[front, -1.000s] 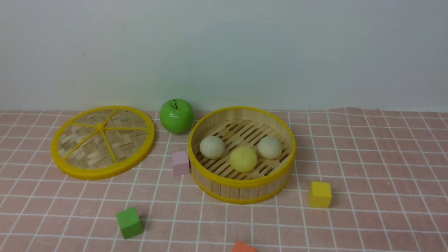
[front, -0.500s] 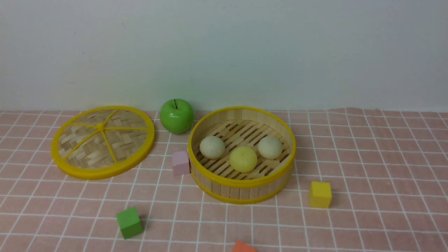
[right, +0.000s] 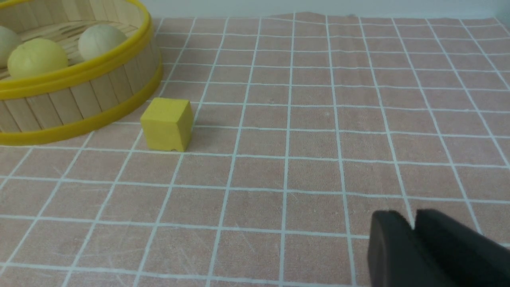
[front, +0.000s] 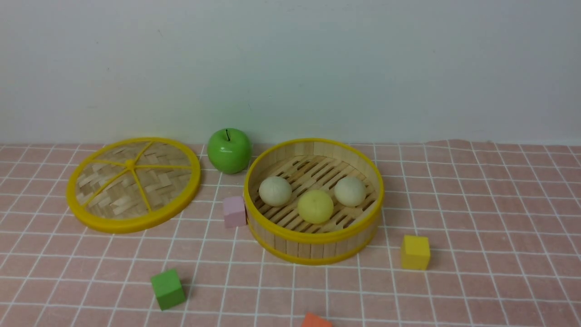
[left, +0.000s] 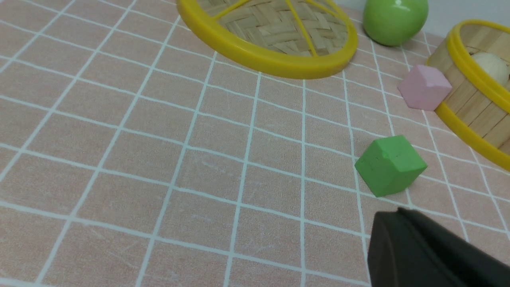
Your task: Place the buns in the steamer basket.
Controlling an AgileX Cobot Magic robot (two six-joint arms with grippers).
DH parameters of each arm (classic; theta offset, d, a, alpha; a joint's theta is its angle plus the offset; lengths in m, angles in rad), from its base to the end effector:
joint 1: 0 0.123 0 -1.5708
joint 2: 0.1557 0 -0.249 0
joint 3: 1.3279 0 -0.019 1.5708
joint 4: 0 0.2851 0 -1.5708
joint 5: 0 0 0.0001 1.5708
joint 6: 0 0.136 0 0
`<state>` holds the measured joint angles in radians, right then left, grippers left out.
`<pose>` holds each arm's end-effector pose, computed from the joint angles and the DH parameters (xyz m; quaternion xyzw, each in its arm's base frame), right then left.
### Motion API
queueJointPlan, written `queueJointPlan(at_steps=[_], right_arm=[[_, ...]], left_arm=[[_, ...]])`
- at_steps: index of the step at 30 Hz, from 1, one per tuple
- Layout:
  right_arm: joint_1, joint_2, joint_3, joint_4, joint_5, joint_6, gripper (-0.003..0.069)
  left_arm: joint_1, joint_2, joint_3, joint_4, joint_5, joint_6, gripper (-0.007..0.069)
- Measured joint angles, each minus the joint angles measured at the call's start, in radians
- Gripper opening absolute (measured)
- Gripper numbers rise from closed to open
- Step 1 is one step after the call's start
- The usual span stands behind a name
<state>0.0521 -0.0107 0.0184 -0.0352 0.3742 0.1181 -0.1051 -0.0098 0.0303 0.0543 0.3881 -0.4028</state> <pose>0.1663 0.0069 0.1610 0.0172 0.8030 0.0357 0.5946 0.1652 -0.0146 0.1542 -0.1060 0.8040 -0.1246 0.5717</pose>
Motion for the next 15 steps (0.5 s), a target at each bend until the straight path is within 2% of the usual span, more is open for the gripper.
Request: queueJointPlan(at_steps=[15], right_arm=[[0.000,0.000,0.000,0.000,0.000,0.000,0.0135]], left_arm=[[0.000,0.000,0.000,0.002,0.000,0.000,-0.0001]])
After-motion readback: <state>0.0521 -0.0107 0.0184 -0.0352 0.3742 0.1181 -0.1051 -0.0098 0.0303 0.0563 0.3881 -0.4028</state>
